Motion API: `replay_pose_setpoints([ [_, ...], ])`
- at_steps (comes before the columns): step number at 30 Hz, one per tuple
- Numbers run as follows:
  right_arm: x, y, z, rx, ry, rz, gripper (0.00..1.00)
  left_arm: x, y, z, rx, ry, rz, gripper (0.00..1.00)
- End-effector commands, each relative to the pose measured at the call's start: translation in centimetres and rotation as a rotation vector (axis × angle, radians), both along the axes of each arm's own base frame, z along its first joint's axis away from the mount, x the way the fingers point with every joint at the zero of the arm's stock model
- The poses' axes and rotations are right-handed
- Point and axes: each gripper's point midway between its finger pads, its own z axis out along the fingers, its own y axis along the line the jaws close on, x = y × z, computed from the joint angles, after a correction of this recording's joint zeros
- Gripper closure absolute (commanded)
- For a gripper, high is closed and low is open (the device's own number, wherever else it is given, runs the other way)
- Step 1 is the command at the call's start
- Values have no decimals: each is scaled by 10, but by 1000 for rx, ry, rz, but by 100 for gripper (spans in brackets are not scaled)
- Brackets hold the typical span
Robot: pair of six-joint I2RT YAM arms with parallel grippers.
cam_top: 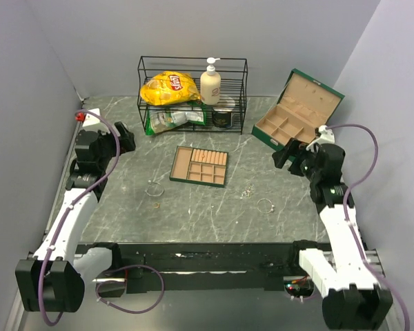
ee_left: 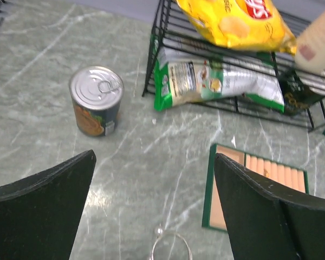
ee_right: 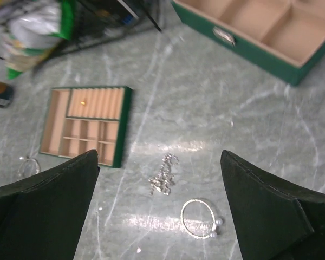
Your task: Organize the mixed jewelry
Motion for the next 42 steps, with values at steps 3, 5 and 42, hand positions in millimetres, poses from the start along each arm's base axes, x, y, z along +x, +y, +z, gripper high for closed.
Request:
replay_pose_setpoints([
  [3, -18, -2, -4, -22, 26, -12, 0, -17, -34, 6, 11, 24, -219, 4],
  [5, -20, -3, -4, -14, 19, -34, 0, -19, -29, 10, 6, 37, -186, 4],
  [42, -28, 20, -49, 47, 215, 103, 0, -44, 0, -21, -116, 191, 22, 4],
])
